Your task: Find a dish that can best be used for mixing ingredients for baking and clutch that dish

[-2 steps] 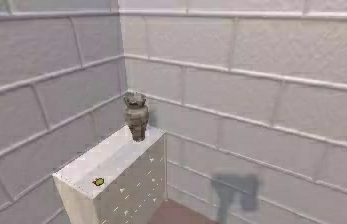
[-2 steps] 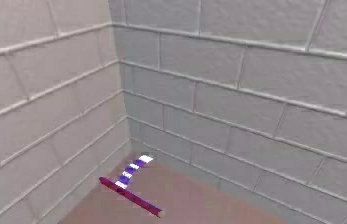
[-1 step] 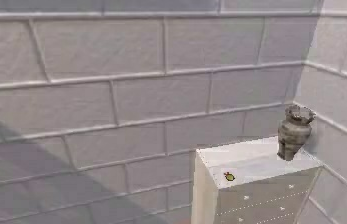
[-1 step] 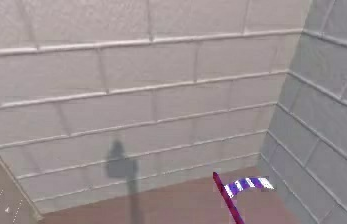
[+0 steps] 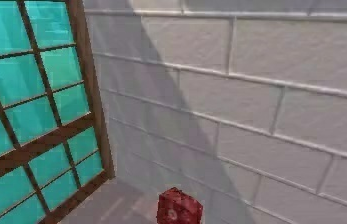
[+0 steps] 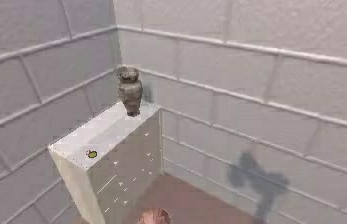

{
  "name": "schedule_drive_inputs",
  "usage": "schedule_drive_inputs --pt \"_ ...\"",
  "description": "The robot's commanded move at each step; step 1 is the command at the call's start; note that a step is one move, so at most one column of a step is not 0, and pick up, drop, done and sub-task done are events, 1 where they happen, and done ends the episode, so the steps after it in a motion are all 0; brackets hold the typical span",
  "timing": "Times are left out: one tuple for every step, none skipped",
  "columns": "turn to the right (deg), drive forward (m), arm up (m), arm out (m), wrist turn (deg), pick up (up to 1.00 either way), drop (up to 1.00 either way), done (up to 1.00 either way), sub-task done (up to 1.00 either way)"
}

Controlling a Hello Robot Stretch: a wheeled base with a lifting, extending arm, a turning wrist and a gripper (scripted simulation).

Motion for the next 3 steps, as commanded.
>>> schedule_drive_inputs --pt "-45.0 0.00 0.00 0.00 0.0 0.00 0.00 0.00 0.00" --pt "-39.0 0.00 0.00 0.00 0.0 0.00 0.00 0.00 0.00" --pt "0.0 1.00 0.00 0.00 0.0 0.00 0.00 0.00 0.00"
